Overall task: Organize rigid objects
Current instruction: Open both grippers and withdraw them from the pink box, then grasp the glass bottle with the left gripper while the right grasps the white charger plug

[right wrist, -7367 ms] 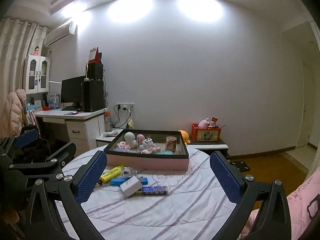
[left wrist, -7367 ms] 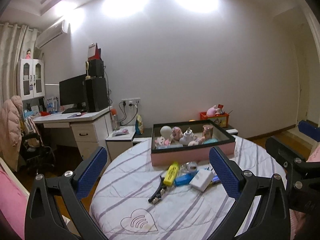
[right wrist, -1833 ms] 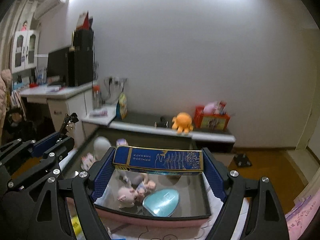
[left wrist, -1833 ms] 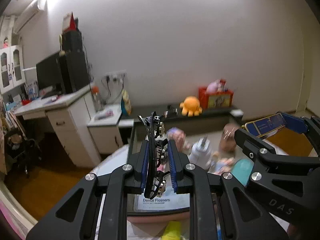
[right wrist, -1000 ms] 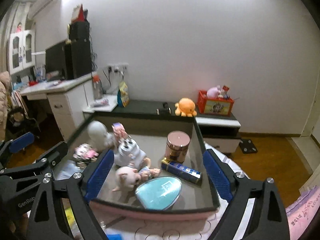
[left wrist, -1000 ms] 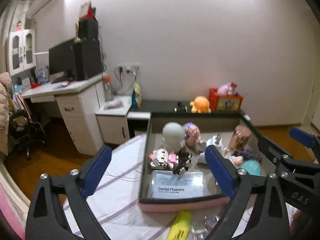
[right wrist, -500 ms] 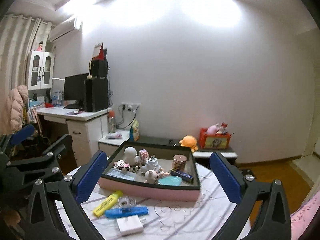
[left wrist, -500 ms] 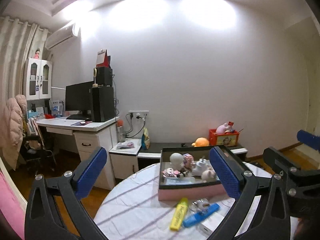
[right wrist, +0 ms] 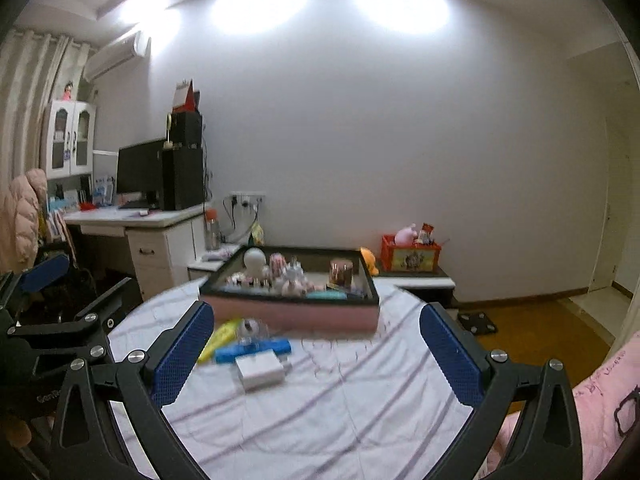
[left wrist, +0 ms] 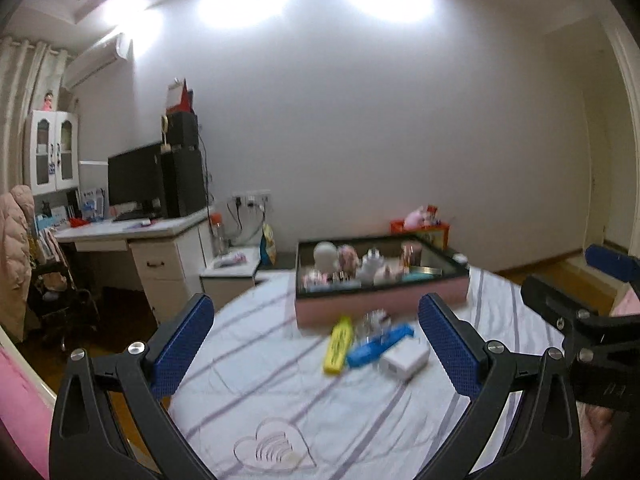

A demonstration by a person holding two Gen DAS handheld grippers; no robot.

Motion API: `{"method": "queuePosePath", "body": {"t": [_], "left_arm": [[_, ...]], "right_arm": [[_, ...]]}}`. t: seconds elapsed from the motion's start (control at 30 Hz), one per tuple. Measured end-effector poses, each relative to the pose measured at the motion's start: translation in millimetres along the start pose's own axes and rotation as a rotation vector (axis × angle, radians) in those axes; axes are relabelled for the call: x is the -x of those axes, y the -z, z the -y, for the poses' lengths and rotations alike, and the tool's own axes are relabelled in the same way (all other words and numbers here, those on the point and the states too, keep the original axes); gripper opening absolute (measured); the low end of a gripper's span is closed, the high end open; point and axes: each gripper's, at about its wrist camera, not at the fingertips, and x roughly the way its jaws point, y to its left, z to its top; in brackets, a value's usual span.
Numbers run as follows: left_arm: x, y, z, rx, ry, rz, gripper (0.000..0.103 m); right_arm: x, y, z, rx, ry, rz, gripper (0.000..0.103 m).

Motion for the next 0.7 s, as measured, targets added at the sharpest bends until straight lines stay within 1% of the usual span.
{"method": "queuePosePath", "body": {"t": [0.13, 0.27, 0.43, 0.57, 0.7], "left_arm": [[-12.7, 14.0, -4.4, 0.020, 0.007, -0.070, 0.103], [-27.0, 24.1, -11.5, 0.017, -0.021, -0.131, 0.103], [-50.5, 37.1, -30.3, 0.070, -0.042, -0.225, 0.103], [-66.6, 43.9, -36.4, 0.078, -0.057, -0.277, 0.103], [-81.0, 47.6, -39.0, 0.075, -0.045, -0.314, 0.103]], "right_arm": [[-5.7, 11.4, -0.4, -0.004, -0.005, -0.044, 0.103], [-25.6, 18.5, -4.7, 0.001, -0.032, -0.108, 0.103], [-69.3, 33.4, -13.6, 0.013, -0.071, -0.255, 0.103], [-104.9, 44.9, -22.1, 0.004, -0.109, -0.365, 0.103], [-130.4, 48.9, -31.0, 0.033, -0.110, -0.421, 0.103]]}}
